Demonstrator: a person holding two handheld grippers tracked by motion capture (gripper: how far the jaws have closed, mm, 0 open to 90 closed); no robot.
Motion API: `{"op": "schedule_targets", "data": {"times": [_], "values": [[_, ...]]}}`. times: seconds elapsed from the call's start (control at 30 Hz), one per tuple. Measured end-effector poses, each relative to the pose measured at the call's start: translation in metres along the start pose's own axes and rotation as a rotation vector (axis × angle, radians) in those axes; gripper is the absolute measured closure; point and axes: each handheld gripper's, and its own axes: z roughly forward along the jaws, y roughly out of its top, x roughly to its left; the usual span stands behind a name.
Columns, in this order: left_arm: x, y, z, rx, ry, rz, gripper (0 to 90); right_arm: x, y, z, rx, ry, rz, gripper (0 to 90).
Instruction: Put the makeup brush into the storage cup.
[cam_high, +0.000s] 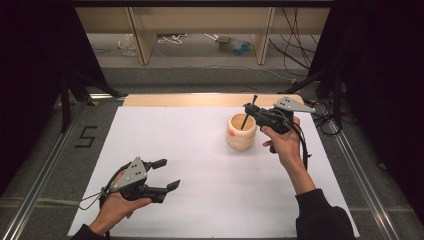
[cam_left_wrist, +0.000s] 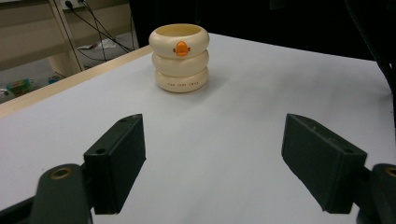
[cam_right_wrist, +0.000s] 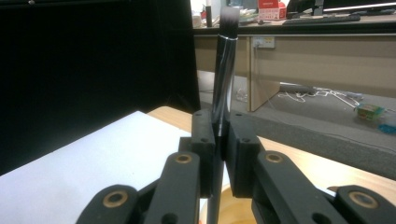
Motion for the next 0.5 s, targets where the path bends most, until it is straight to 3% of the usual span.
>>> {"op": "schedule_targets", "data": {"times": [0.37,0.5], "values": [[-0.001,0.001,0.001,0.001,-0.008,0.015,21.7,-0.011,0.001,0.009,0.002,-0.039,-0.009,83.6],[-0.002,0.000,0.001,0.004,-0.008,0.004,21.7,-0.013,0.002,0.011,0.009,-0.045,-0.008,83.5]]}}
